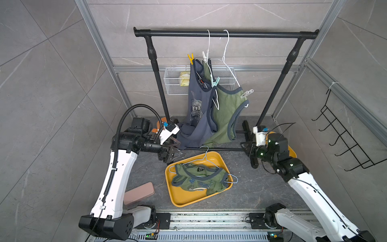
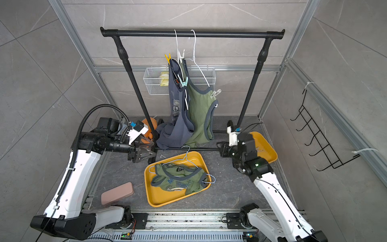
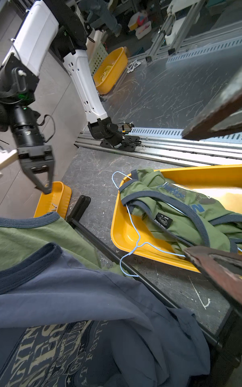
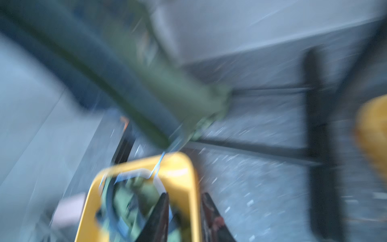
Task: Remove the clothespins securing tank tops to the hanger
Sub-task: Place the clothespin in the storage box, then pick up the hanger from the storage box.
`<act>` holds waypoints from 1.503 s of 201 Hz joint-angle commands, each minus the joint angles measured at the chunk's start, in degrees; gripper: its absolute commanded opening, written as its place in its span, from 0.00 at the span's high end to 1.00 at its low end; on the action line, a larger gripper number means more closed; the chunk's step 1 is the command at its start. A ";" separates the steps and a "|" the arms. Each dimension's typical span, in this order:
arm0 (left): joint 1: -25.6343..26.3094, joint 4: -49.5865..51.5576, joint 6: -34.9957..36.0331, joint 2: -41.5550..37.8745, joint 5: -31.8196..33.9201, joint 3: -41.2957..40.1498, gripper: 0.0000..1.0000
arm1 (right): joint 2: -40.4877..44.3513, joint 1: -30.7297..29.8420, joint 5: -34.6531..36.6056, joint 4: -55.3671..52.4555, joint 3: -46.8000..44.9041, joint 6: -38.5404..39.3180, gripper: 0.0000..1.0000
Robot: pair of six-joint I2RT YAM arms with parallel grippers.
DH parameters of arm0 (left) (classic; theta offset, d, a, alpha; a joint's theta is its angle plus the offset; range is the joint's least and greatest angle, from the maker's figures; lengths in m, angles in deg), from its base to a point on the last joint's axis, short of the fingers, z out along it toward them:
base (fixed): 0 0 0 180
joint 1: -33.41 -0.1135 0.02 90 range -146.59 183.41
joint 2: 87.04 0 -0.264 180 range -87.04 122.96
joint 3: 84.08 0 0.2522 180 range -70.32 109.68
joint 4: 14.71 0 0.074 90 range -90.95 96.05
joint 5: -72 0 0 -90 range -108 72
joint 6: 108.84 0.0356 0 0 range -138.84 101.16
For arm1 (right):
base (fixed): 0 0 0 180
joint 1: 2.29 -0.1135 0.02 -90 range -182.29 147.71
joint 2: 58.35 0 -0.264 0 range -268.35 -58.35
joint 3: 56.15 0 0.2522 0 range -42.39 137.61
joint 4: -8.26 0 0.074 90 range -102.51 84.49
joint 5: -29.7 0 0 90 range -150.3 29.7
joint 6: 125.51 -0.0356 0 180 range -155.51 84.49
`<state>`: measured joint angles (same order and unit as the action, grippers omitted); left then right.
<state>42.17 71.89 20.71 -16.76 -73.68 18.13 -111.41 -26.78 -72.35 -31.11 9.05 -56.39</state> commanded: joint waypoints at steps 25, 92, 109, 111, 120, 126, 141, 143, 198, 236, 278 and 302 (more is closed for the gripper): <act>0.28 4.02 7.12 -7.06 -0.76 -4.69 0.17 | -2.95 -21.90 14.28 0.02 -4.34 3.08 0.70; 0.28 4.71 6.71 -7.12 -1.10 -5.28 0.17 | -31.20 -26.19 24.27 6.73 8.62 4.18 0.69; 0.37 4.61 6.79 -7.11 -0.68 -5.78 0.17 | -36.52 -26.13 23.97 8.27 10.83 3.97 0.68; 0.38 4.60 6.77 -7.09 -0.60 -5.88 0.17 | -36.92 -26.11 24.22 8.20 11.08 3.87 0.68; 0.36 4.53 6.91 -7.09 -0.32 -6.00 0.17 | -39.05 -26.01 25.38 8.33 12.15 3.51 0.67; 0.38 4.51 6.99 -7.16 -0.23 -6.02 0.17 | -40.11 -25.72 24.96 8.65 12.68 3.38 0.66; 0.39 4.34 7.15 -7.23 -0.38 -6.47 0.17 | -42.51 -25.12 23.08 9.58 13.57 3.13 0.66; 0.34 4.31 7.19 -7.23 -0.44 -6.51 0.17 | -42.86 -25.16 22.94 9.60 13.77 3.13 0.66; 0.34 4.24 7.79 -7.24 -0.16 -7.55 0.17 | -51.70 -24.11 20.82 8.92 17.20 2.25 0.68; 0.45 3.72 6.76 -6.88 0.06 -7.29 0.17 | -52.18 -23.38 20.35 9.68 17.87 3.05 0.86; 0.42 -3.19 -2.57 -6.79 3.23 -7.90 0.23 | -49.30 -23.49 20.99 8.38 18.44 5.97 1.00; 0.44 -7.31 -6.73 -7.95 6.73 -8.45 0.26 | -44.42 -23.63 19.68 8.53 17.15 8.46 1.00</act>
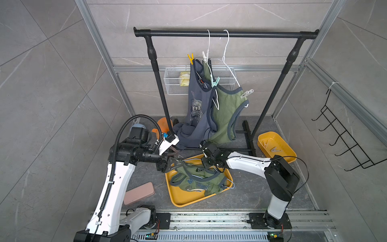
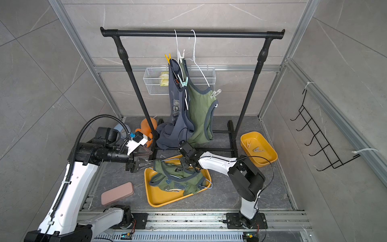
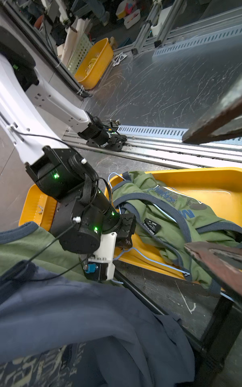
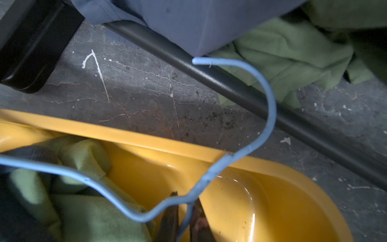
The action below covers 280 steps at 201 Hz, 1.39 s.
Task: Remove the clothespins securing tank tops to the hanger
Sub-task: Pick up the hanger from the storage box.
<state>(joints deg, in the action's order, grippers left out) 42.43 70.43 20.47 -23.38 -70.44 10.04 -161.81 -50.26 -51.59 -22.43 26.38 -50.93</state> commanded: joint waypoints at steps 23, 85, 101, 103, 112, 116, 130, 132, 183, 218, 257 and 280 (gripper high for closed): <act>0.18 -6.85 -9.22 -1.60 7.18 0.96 0.27 | 11.55 -1.02 0.02 -1.27 -1.39 5.64 1.00; 0.17 -2.76 -10.98 -2.91 4.45 6.78 0.40 | 24.31 -8.18 16.37 -3.72 -1.77 11.32 1.00; 0.04 0.43 -9.32 -3.04 2.44 8.41 0.45 | 25.23 -10.65 23.49 -3.55 -0.82 12.54 1.00; 0.08 0.61 -9.40 -3.06 2.61 8.70 0.45 | 25.19 -10.90 24.75 -3.55 -0.66 12.63 1.00; 0.11 1.55 -9.38 -3.08 3.68 9.94 0.45 | 24.86 -11.95 29.72 -3.77 0.37 13.08 1.00; 0.09 1.72 -9.39 -3.24 4.22 10.47 0.45 | 24.60 -12.39 32.08 -3.86 0.82 13.16 1.00; 0.12 0.68 -10.71 -4.21 5.34 10.53 0.47 | 23.80 -13.57 38.42 -2.93 1.64 13.92 1.00; 0.12 0.67 -10.87 -4.23 5.29 10.57 0.47 | 23.71 -13.76 39.24 -2.65 1.63 13.92 1.00; 0.07 0.54 -13.94 -5.20 3.61 7.55 0.67 | 25.61 -15.92 49.07 3.95 0.97 12.82 1.00; 0.06 -1.23 -16.23 -3.60 3.15 4.57 0.66 | 26.21 -17.31 50.71 5.89 1.43 13.11 1.00; 0.05 -3.87 -19.12 -2.46 6.59 3.49 0.66 | 26.24 -19.50 54.21 7.78 1.46 13.74 1.00; 0.06 -4.02 -19.36 -2.73 7.37 2.82 0.68 | 26.90 -20.47 55.16 8.09 1.11 13.25 1.00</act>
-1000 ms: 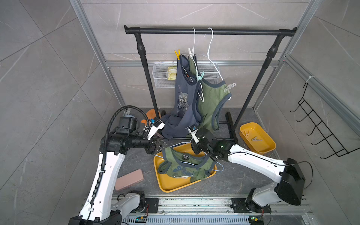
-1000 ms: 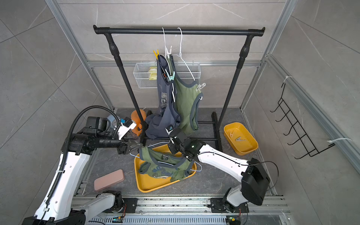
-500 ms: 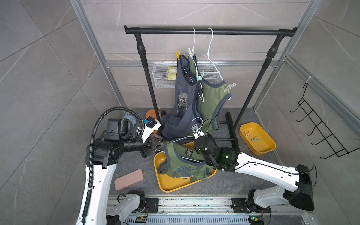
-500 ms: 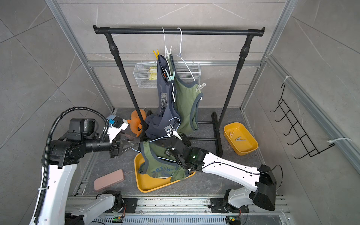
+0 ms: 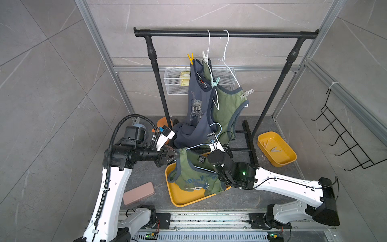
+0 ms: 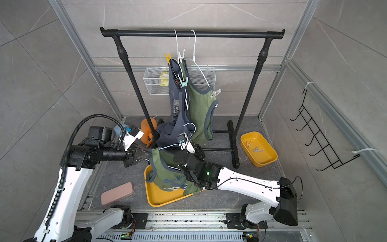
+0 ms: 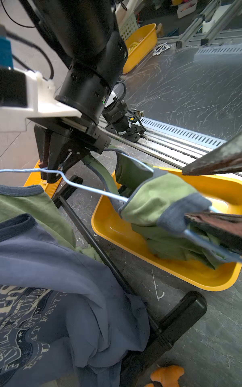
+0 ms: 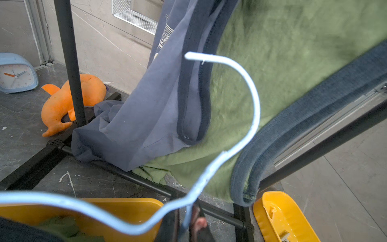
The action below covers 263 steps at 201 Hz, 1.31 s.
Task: Remove the clothespins securing tank tops to the hanger
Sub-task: Pick up the hanger from the storage box, then remove the tank top from the hanger.
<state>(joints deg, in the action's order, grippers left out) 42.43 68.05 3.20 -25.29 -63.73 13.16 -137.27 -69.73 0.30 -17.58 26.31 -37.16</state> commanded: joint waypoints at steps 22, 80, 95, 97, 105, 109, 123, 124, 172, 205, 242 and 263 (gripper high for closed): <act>0.04 -1.65 -2.33 -1.02 0.43 -1.16 0.69 | 2.49 -1.75 4.26 3.71 1.08 -0.73 1.00; 0.15 -1.49 -1.90 -0.75 -1.17 -2.26 0.68 | -0.76 -3.04 7.30 6.10 2.54 -0.76 1.00; 0.15 -1.82 -2.13 -0.57 -2.15 -2.71 0.63 | -1.58 -3.35 7.87 6.45 3.17 -0.79 1.00; 0.07 -1.88 -2.17 -0.54 -2.16 -2.75 0.62 | -1.70 -3.39 7.87 6.54 3.25 -0.67 1.00; 0.09 -2.10 -2.33 -0.50 -2.09 -2.84 0.59 | -2.06 -3.55 8.20 6.87 3.44 -0.61 1.00; 0.05 -2.19 -2.47 -0.50 -1.97 -2.86 0.58 | -2.19 -3.65 8.30 7.03 3.52 -0.62 1.00; 0.14 -2.52 -2.56 -0.49 -2.01 -2.81 0.66 | -2.47 -4.09 8.70 7.53 3.41 -0.32 1.00; 0.09 -2.53 -2.59 -0.49 -2.00 -2.85 0.67 | -2.51 -4.14 8.68 7.56 3.39 -0.35 1.00; 0.08 -2.90 -3.39 -0.19 -2.19 -2.27 1.00 | -2.91 -4.88 11.00 6.66 2.26 1.75 1.00; 0.08 -2.82 -4.29 0.41 -2.17 -0.98 1.00 | -1.56 -4.98 16.35 3.45 -1.25 1.67 1.00; -0.02 -2.55 -4.77 1.59 -2.86 1.00 1.00 | -0.63 -4.98 22.10 -9.95 -2.01 -7.67 1.00; -0.16 -2.55 -4.90 2.50 -3.04 1.70 1.00 | -1.36 -4.98 25.43 -24.72 -0.13 -21.17 1.00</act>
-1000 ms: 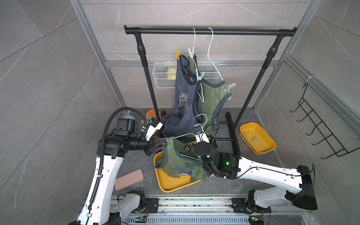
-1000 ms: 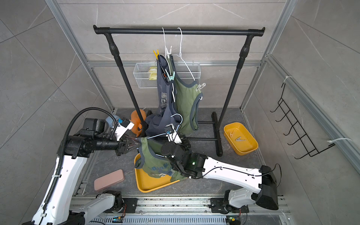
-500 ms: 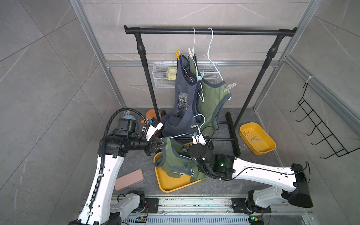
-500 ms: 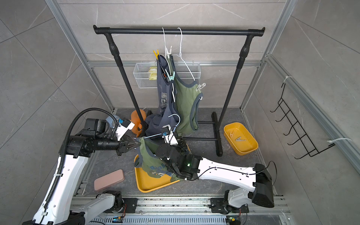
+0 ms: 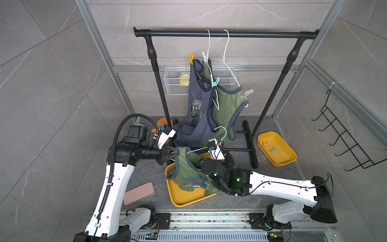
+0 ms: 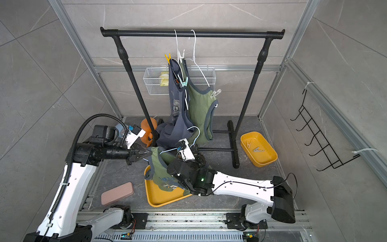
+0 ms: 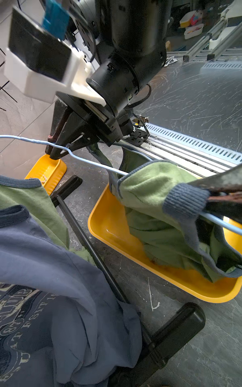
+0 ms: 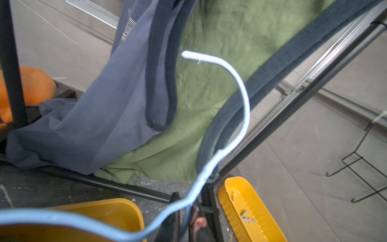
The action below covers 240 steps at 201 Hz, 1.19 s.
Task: Remove the clothespins securing tank tops to the hanger
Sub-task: Remove the tank top from the hanger.
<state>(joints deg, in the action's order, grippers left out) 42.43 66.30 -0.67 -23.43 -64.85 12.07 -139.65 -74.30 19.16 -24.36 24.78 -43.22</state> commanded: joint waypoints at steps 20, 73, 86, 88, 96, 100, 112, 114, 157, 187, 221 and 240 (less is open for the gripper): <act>-0.49 -0.96 -1.53 1.25 -1.62 2.90 1.00 | -0.77 -0.37 8.06 -41.98 6.80 -37.91 1.00; -1.02 -2.41 -2.47 1.51 -0.78 1.65 1.00 | -11.95 -0.74 10.31 -82.66 18.46 -75.84 1.00; -1.02 -2.41 -2.11 1.23 -0.37 1.09 1.00 | -12.74 -0.77 10.28 -82.57 19.71 -76.07 1.00; -1.08 -2.39 -2.05 1.18 -0.18 1.02 1.00 | -12.70 -0.72 10.32 -82.55 19.82 -76.13 1.00; -1.10 -2.37 -1.84 0.83 0.63 0.71 1.00 | -12.36 -0.75 10.28 -82.50 20.18 -76.18 1.00; -1.11 -2.39 -1.74 0.69 1.01 0.61 1.00 | -12.00 -0.77 10.20 -82.57 20.36 -76.10 1.00; -1.11 -2.42 -1.51 0.18 1.58 0.05 1.00 | -10.60 -0.76 10.11 -82.50 20.38 -76.00 1.00; -1.11 -2.46 -1.44 0.13 1.54 -0.08 1.00 | -10.34 -0.74 10.12 -82.56 20.43 -75.91 1.00; -1.12 0.43 3.34 -1.33 -1.14 -1.53 1.00 | -7.14 -0.82 8.88 -82.40 23.61 -70.75 1.00; -1.13 4.08 7.35 -1.57 -2.98 -2.29 1.00 | -8.52 -0.81 8.06 -82.29 29.47 -64.82 1.00; -1.12 3.77 8.64 -0.47 -1.32 -4.54 1.00 | -11.82 -0.97 7.49 -82.31 36.85 -58.49 1.00; -1.11 2.31 8.44 0.46 -0.98 -5.50 1.00 | -13.40 -0.98 7.45 -82.22 40.19 -56.02 1.00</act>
<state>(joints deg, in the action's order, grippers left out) 41.67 68.77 5.71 -23.95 -65.46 7.26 -150.58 -74.85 26.42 -98.26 61.07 -104.76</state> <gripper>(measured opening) 0.057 0.076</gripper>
